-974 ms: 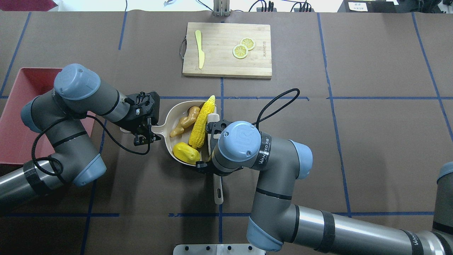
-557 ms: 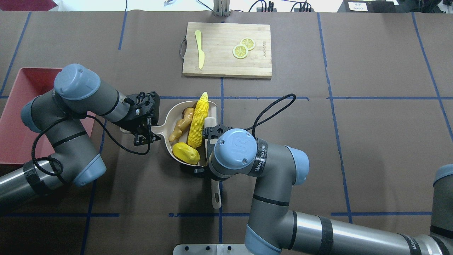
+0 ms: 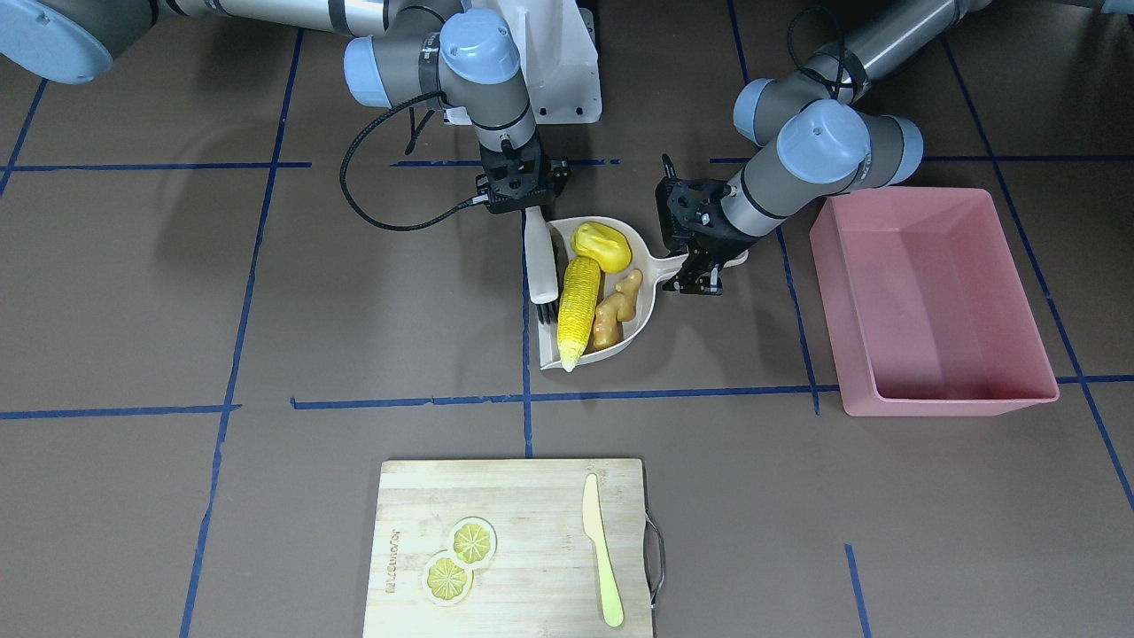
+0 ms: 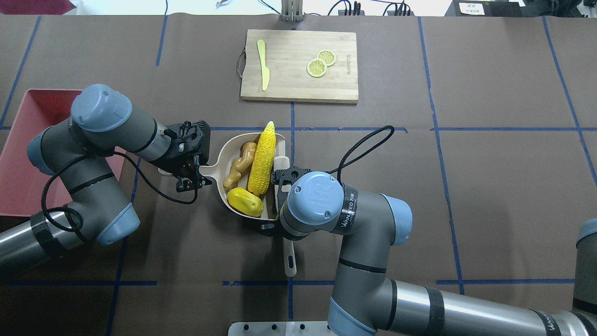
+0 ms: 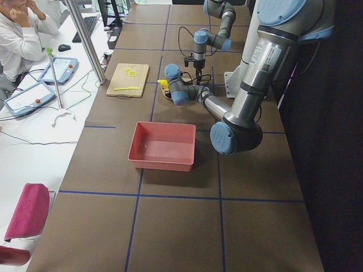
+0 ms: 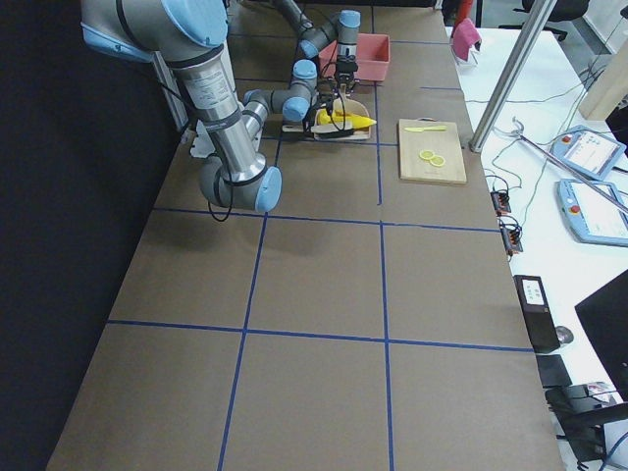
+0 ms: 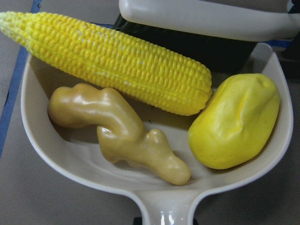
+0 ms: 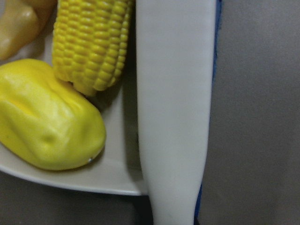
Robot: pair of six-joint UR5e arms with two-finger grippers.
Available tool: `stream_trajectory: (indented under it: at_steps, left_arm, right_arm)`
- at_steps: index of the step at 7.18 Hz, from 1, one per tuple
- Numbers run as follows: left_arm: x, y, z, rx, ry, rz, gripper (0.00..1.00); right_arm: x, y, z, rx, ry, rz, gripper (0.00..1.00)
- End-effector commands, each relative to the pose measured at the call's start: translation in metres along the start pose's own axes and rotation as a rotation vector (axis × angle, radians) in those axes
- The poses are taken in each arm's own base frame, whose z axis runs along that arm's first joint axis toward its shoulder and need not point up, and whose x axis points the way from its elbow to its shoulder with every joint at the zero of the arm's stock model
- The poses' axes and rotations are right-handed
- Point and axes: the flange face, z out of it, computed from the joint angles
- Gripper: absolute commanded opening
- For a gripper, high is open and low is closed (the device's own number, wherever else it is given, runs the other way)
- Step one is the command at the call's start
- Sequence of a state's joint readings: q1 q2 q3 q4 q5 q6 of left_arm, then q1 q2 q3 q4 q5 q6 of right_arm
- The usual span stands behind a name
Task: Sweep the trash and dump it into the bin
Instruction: 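Push the produce deeper into the dustpan with the brush in the right gripper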
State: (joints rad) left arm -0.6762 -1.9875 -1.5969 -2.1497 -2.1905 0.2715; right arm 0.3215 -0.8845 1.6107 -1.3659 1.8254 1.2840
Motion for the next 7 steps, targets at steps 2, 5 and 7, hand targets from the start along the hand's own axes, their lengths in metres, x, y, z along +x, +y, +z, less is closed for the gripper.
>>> stream_trajectory:
  at_steps: [2,5,7]
  left_arm:
    - [0.0014,0.0002,-0.0002,0.009,0.000,-0.033,0.00]
    - [0.0019,0.0004,-0.0006,0.010,0.002,-0.034,0.00]
    - [0.0034,0.0017,-0.0005,0.022,0.000,-0.026,0.00]
  right_arm:
    - [0.0063,0.0021,-0.0068,-0.010,0.041,0.012,0.00]
    - [0.0130,0.0010,-0.0045,-0.013,0.065,0.020,0.00]
    - [0.0146,-0.0014,-0.0064,-0.010,0.065,0.023,0.00]
